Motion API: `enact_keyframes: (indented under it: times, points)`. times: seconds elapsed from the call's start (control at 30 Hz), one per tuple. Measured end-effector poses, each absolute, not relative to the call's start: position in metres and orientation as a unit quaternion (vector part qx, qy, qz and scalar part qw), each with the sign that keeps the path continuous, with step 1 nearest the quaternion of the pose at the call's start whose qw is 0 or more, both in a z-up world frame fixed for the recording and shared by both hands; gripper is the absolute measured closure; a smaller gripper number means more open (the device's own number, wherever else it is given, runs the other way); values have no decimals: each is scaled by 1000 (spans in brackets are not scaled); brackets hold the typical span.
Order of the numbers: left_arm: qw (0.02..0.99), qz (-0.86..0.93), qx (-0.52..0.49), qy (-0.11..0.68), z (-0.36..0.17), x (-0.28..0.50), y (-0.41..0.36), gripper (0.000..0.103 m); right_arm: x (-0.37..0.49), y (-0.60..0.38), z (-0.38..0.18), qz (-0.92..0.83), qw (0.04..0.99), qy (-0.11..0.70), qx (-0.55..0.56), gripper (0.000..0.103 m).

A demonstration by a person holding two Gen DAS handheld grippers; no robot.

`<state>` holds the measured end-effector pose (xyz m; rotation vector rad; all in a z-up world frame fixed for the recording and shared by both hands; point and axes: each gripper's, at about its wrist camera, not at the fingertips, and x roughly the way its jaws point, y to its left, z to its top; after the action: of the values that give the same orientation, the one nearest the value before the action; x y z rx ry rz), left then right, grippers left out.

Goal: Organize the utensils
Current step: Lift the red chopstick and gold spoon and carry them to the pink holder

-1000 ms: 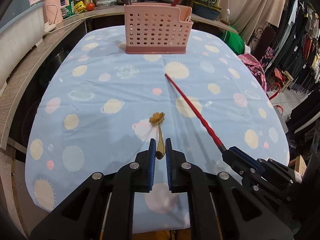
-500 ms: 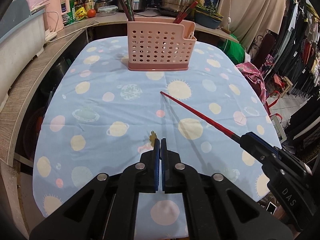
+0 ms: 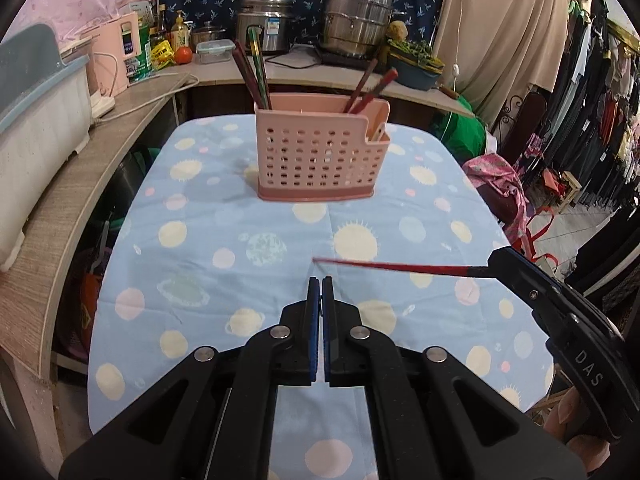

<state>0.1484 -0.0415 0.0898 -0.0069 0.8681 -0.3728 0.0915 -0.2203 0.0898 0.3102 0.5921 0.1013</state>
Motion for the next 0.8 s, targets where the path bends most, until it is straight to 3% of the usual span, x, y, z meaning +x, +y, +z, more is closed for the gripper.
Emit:
enact_keyframes:
  times: [0.8]
  points:
    - [920,-185,-59,340,208,270,-36,102,213,-233,237,67,977,139,148,96]
